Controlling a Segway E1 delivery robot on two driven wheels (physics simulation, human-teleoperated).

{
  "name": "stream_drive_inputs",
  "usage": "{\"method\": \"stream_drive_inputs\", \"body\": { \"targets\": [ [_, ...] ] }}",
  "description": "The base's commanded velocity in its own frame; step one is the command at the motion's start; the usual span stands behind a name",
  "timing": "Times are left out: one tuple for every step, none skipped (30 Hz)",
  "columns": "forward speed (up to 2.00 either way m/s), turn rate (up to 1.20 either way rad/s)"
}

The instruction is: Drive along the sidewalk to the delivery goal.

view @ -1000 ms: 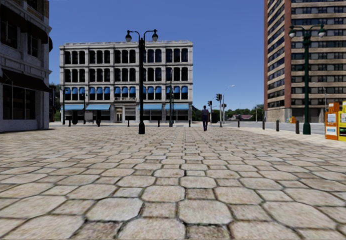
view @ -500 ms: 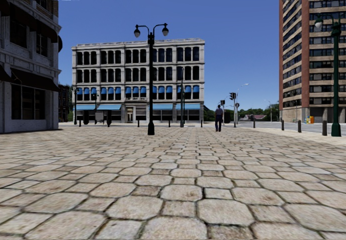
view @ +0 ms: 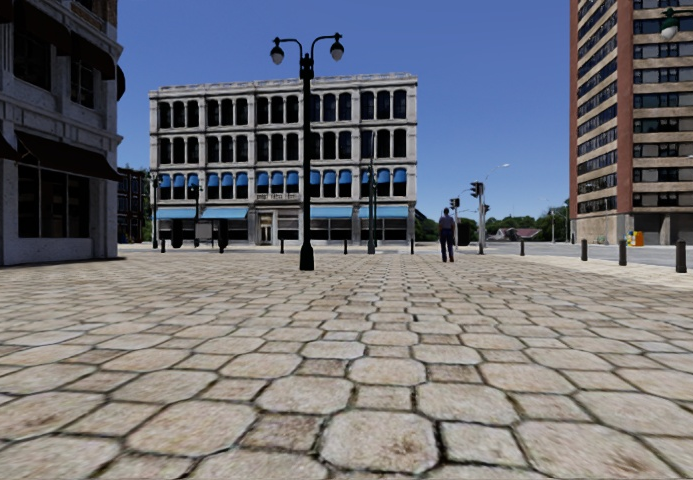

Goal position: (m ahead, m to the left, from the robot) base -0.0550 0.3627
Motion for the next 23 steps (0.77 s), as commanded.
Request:
{"method": "stream_drive_inputs", "body": {
  "targets": [
    [0.0,0.0],
    [0.0,0.0],
    [0.0,0.0],
    [0.0,0.0],
    [0.0,0.0],
    [0.0,0.0],
    [0.0,0.0],
    [0.0,0.0],
    [0.0,0.0],
    [0.0,0.0],
    [0.0,0.0],
    [0.0,0.0],
    [0.0,0.0],
    [0.0,0.0],
    [0.0,0.0],
    [0.0,0.0],
    [0.0,0.0],
    [0.0,0.0],
    [0.0,0.0],
    [0.0,0.0],
    [0.0,0.0],
    [0.0,0.0],
    [0.0,0.0]
  ]
}}
